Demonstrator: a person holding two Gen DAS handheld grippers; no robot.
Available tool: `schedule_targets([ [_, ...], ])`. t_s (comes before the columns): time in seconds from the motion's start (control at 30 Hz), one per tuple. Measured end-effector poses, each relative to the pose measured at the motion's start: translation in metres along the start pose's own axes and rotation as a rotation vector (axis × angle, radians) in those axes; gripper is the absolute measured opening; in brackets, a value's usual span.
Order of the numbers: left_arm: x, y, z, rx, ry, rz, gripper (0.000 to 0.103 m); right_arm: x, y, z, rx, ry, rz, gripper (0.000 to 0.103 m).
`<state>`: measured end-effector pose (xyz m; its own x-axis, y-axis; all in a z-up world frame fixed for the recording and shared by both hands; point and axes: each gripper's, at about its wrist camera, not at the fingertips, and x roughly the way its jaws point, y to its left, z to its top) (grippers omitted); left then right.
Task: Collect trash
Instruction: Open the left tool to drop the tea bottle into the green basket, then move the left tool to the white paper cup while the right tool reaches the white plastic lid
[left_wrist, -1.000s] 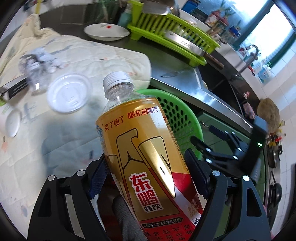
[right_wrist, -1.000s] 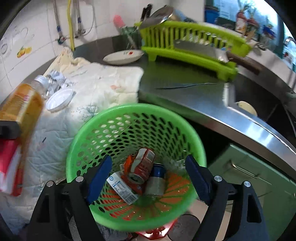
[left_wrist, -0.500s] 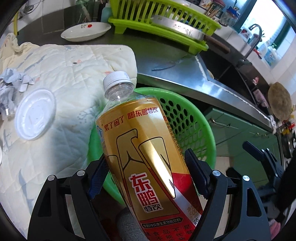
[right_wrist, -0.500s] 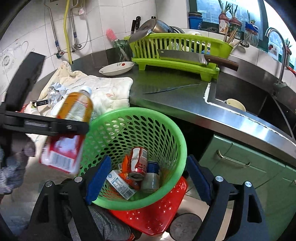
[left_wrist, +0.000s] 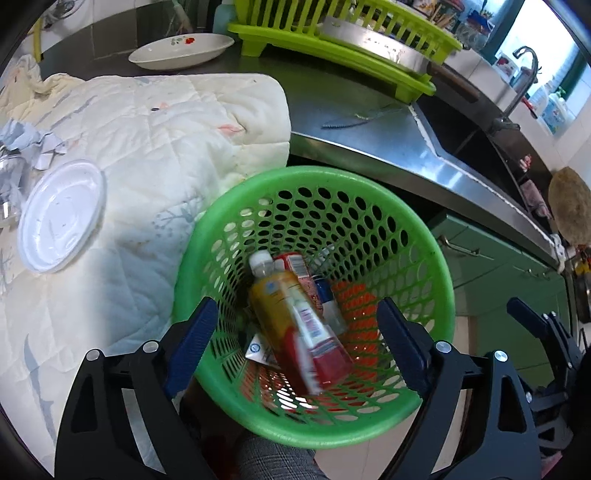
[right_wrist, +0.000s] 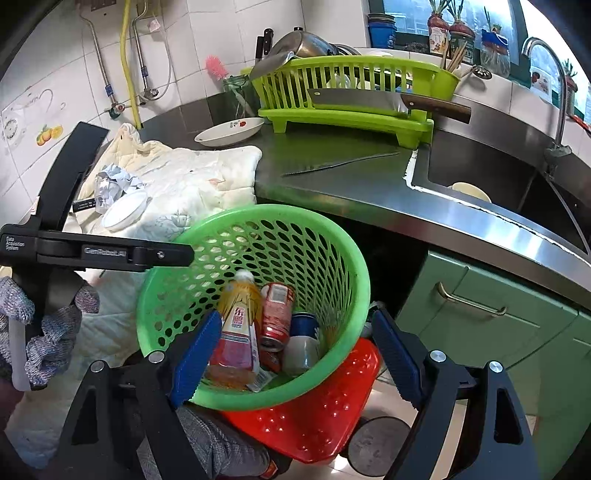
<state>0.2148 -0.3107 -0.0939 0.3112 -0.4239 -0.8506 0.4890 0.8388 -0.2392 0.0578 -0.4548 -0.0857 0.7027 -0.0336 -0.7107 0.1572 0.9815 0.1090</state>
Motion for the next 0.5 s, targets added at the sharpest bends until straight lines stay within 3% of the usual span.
schedule_targets([
  [0.5, -0.070, 0.035, -0.027, -0.042, -0.092, 0.019, 0.087, -0.008, 0.035, 0.003, -0.025, -0.011, 0.038, 0.080],
])
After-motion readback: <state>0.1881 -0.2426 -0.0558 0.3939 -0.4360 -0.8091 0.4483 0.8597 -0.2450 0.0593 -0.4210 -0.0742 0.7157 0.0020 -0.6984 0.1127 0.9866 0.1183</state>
